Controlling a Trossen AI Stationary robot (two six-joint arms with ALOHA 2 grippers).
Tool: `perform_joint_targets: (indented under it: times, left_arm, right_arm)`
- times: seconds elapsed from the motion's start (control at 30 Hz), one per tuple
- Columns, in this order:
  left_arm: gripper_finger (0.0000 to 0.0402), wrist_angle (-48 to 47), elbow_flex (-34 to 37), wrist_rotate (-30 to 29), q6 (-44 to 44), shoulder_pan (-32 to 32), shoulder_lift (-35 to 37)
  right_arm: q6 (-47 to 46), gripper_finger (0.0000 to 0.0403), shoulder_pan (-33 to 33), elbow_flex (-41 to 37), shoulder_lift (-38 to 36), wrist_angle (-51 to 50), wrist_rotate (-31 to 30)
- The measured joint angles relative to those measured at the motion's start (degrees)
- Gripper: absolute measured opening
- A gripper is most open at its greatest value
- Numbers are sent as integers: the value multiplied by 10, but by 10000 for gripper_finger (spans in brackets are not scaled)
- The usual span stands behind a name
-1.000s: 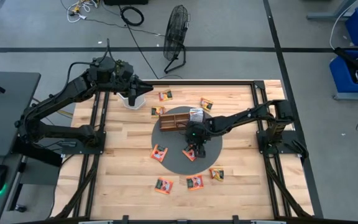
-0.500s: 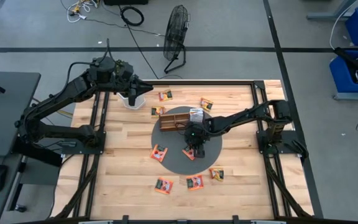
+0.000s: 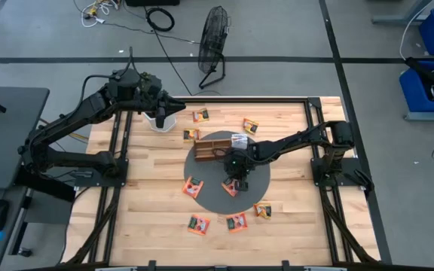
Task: Pick & Place Tea
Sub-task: Put the pink tea bag into the middle section of the wooden organizer
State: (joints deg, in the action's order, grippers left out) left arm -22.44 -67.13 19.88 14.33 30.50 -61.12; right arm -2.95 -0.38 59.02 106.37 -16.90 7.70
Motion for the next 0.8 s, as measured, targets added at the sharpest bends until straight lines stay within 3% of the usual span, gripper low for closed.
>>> perform_joint_targets:
  times: [0.13,0.8]
  left_arm:
    - [85,0,0,0,0,0,0]
    - [85,1,0,-4,-4,0,0]
  right_arm:
    - [-1,7,0,0,-1,-5,0]
    - [28,1,0,150,-26,-140,-23]
